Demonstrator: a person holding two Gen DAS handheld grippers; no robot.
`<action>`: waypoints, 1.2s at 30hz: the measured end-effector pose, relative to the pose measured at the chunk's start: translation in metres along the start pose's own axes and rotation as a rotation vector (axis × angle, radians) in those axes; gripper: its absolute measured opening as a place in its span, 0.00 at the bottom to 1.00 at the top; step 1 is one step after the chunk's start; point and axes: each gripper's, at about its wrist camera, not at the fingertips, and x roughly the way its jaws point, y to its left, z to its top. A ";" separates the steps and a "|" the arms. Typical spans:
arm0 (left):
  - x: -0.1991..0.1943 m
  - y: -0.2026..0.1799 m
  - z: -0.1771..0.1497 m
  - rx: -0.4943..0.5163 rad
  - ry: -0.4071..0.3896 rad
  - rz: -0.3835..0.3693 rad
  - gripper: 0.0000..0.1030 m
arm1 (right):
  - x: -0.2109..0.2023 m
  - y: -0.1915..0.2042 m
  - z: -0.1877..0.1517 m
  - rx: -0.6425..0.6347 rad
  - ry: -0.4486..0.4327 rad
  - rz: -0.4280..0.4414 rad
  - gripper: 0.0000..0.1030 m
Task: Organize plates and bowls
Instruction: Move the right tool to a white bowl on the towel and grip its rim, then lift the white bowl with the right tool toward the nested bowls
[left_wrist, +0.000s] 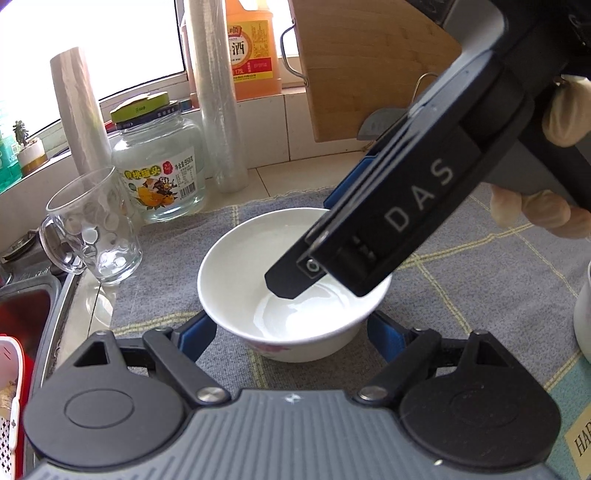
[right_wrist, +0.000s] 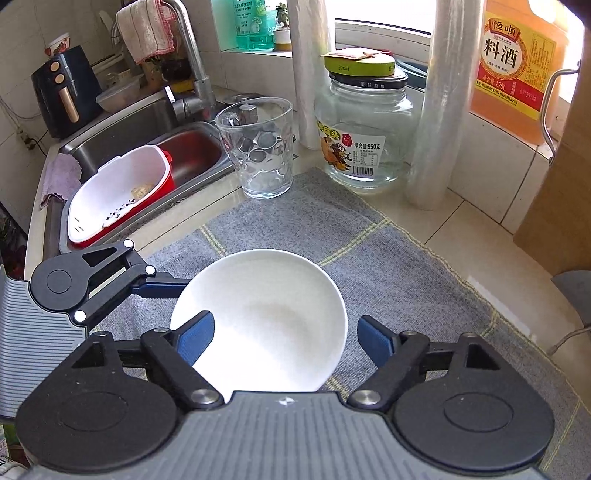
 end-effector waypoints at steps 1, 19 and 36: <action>0.000 0.000 0.000 -0.002 -0.002 -0.002 0.86 | 0.002 -0.001 0.001 0.001 0.003 0.004 0.84; -0.001 0.005 0.002 -0.012 -0.023 -0.033 0.90 | 0.017 -0.005 0.008 0.025 0.023 0.031 0.73; -0.044 -0.009 0.011 0.038 -0.020 -0.093 0.90 | -0.036 0.003 -0.012 0.096 -0.012 0.068 0.73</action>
